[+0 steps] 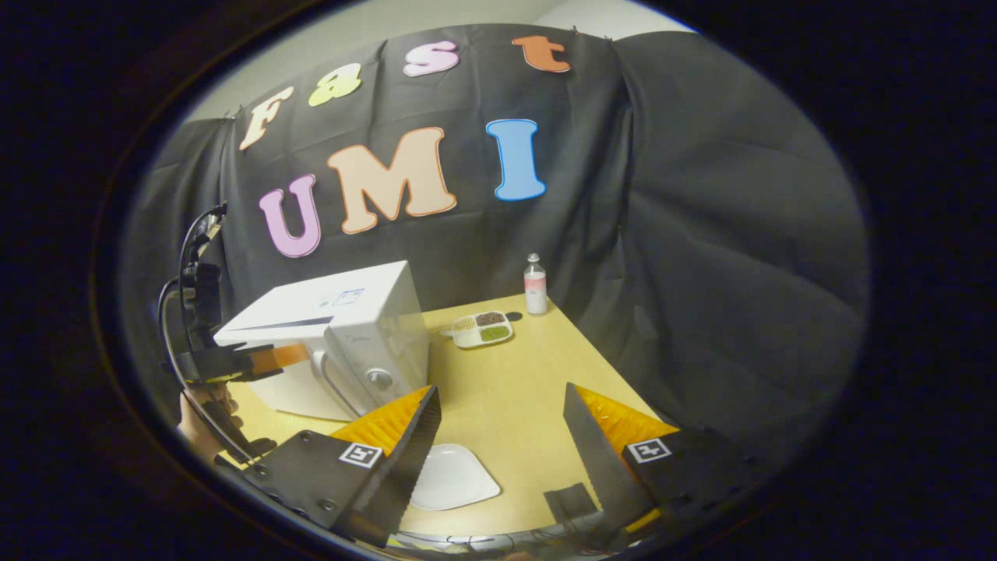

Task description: Open the microwave oven with the left hand, put the food in, and close the microwave oven.

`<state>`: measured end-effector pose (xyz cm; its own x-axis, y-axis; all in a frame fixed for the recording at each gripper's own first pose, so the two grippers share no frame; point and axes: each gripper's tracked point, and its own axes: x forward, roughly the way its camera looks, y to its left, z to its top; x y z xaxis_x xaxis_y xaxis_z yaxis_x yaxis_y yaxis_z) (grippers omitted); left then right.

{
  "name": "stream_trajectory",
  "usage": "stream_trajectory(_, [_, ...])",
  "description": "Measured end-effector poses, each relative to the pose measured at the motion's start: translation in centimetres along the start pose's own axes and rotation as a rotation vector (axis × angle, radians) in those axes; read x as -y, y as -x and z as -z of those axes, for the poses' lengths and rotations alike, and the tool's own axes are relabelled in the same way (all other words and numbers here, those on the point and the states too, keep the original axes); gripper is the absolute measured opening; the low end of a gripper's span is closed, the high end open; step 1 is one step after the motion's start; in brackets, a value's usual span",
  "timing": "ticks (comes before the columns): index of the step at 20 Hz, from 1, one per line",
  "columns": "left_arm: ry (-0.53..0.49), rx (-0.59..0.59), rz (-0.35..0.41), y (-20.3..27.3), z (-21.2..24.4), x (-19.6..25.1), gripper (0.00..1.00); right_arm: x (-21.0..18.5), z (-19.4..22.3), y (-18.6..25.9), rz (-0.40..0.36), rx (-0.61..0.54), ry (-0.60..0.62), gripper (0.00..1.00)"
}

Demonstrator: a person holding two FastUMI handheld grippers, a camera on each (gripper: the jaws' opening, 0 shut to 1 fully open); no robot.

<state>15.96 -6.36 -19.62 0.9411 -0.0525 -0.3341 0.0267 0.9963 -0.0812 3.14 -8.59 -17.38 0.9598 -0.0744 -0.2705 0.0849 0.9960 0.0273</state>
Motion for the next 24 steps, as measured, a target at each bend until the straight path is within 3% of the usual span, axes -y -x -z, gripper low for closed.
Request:
stream_trajectory(2, [0.006,0.01,-0.006,-0.4,-0.2,-0.1,0.0,-0.1,0.0,-0.1,-0.003,-0.001,-0.003,0.97])
stream_trajectory(3, [0.019,0.012,-0.006,-0.3,-0.2,0.0,0.0,-0.3,0.0,-0.3,-0.007,-0.001,-0.006,0.92])
stream_trajectory(4, [0.034,0.021,-0.003,-0.4,-0.3,0.0,0.0,-0.3,0.0,-0.5,-0.009,-0.002,-0.008,0.98])
stream_trajectory(5, [0.045,0.031,0.002,-0.5,-0.5,0.0,0.0,-0.3,0.0,-0.7,-0.011,-0.002,-0.011,0.92])
stream_trajectory(13, [0.113,0.064,0.013,-1.4,-1.4,-0.5,0.0,-0.4,-0.4,-1.8,-0.024,-0.014,-0.018,0.92])
stream_trajectory(15, [0.152,0.022,0.033,-1.5,-0.5,0.2,0.0,-0.2,-0.6,-1.9,-0.024,-0.013,-0.016,0.92])
stream_trajectory(16, [0.146,0.039,0.04,-1.6,-1.1,0.0,0.01,0.0,-0.6,-1.9,-0.02,-0.01,-0.011,0.92])
stream_trajectory(17, [0.139,0.039,0.048,-1.6,-1.1,0.0,0.0,0.2,-0.7,-1.8,-0.017,-0.008,-0.009,0.98])
stream_trajectory(18, [0.137,0.031,0.051,-1.5,-0.8,0.0,0.0,0.2,-0.8,-1.8,-0.014,-0.007,-0.01,0.98])
stream_trajectory(19, [0.137,0.033,0.051,-1.5,-0.9,0.0,0.01,0.3,-0.8,-1.7,-0.014,-0.007,-0.012,0.92])
stream_trajectory(24, [0.145,0.035,0.057,-1.5,-0.9,0.0,0.01,0.4,-0.7,-1.0,-0.003,-0.002,-0.014,0.92])
